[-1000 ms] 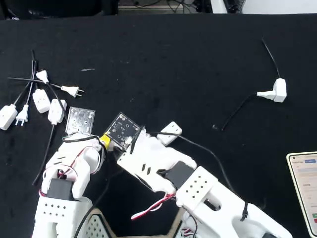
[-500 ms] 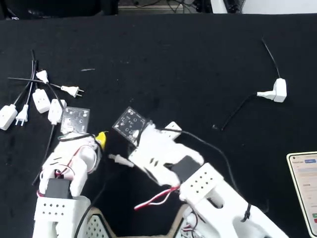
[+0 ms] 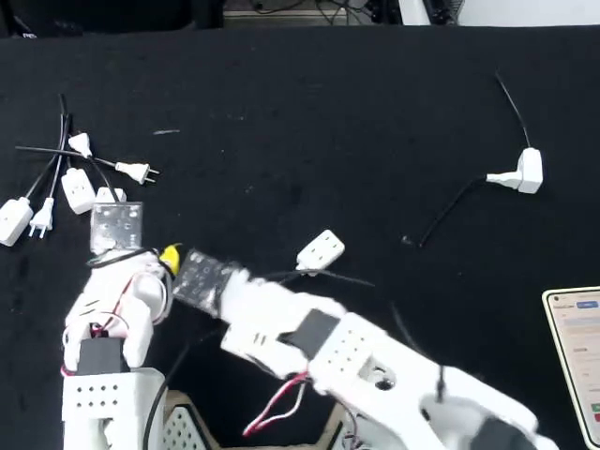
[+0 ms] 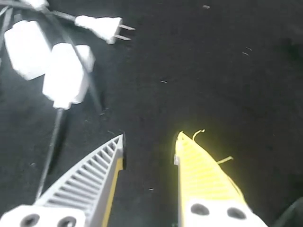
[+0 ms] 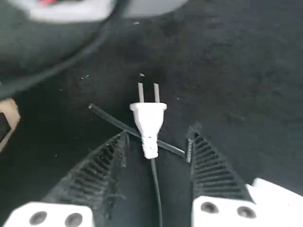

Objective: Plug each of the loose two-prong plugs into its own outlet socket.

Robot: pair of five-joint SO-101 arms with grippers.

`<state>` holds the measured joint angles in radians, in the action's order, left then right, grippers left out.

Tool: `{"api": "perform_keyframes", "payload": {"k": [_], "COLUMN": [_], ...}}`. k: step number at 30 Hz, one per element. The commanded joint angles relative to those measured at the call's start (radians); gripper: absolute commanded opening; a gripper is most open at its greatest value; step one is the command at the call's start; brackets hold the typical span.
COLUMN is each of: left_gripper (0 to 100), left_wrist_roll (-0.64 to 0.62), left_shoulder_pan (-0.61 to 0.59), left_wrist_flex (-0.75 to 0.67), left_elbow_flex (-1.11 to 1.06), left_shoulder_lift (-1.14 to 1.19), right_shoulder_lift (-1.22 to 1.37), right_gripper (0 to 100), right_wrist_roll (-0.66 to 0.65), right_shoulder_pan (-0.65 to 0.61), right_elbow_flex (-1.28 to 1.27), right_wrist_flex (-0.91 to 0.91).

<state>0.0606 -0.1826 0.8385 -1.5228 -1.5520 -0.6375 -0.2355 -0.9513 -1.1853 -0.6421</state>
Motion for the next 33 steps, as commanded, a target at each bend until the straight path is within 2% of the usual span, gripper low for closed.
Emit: {"api": "perform_keyframes", "payload": {"k": [1,12,19,29,31,33], "left_gripper": [18,18,18,18,18,18], "left_wrist_roll": [-0.049,-0.091,-0.091,-0.091,-0.091,-0.091], "left_shoulder_pan": [-0.058,-0.077,-0.077,-0.077,-0.077,-0.077], "left_wrist_flex": [-0.009,-0.011,-0.011,-0.011,-0.011,-0.011], "left_elbow_flex": [0.065,0.064,0.064,0.065,0.065,0.065], "left_shoulder_lift": [-0.008,-0.008,-0.008,-0.008,-0.008,-0.008], "right_shoulder_lift": [0.162,0.464,0.487,0.558,0.601,0.641], "right_gripper": [20.1,20.1,20.1,19.9,15.9,6.2], "right_wrist_roll": [0.006,0.006,-0.002,-0.014,-0.060,-0.089], "right_shoulder_pan": [0.008,0.055,0.086,0.087,0.087,0.087], "right_elbow_flex": [0.090,0.289,0.343,0.417,0.470,0.512], "right_wrist_flex": [0.124,0.138,0.032,-0.009,-0.066,-0.107]}}
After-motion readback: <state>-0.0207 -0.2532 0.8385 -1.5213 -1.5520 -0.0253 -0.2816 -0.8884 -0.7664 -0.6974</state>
